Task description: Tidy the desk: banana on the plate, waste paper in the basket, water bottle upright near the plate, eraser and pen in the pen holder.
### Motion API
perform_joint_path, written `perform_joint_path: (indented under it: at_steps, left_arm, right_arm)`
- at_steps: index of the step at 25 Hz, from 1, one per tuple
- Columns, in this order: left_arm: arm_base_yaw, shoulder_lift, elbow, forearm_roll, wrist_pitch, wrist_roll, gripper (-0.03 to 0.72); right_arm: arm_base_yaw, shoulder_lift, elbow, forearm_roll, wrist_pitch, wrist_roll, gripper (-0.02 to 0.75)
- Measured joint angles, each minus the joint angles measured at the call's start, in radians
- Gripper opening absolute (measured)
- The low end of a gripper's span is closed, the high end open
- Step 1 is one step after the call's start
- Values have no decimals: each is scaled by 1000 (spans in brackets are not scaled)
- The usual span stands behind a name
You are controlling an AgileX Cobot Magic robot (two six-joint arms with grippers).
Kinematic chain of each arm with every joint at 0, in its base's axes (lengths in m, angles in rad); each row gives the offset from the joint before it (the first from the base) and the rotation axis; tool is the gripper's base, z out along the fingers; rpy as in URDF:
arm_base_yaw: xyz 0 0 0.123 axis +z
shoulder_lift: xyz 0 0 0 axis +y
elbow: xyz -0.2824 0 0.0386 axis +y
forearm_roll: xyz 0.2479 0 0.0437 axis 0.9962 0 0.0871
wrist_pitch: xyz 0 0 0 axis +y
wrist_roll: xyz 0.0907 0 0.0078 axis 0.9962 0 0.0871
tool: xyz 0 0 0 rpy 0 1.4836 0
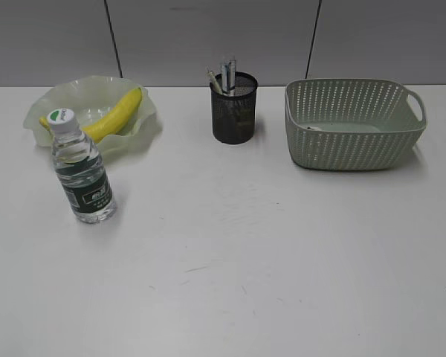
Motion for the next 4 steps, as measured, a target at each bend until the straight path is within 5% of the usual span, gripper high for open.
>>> perform_joint_path:
  at_steps: [4]
  left_arm:
    - [0, 0, 0, 0, 0, 0, 363]
  right_arm:
    - [0, 0, 0, 0, 0, 0, 367]
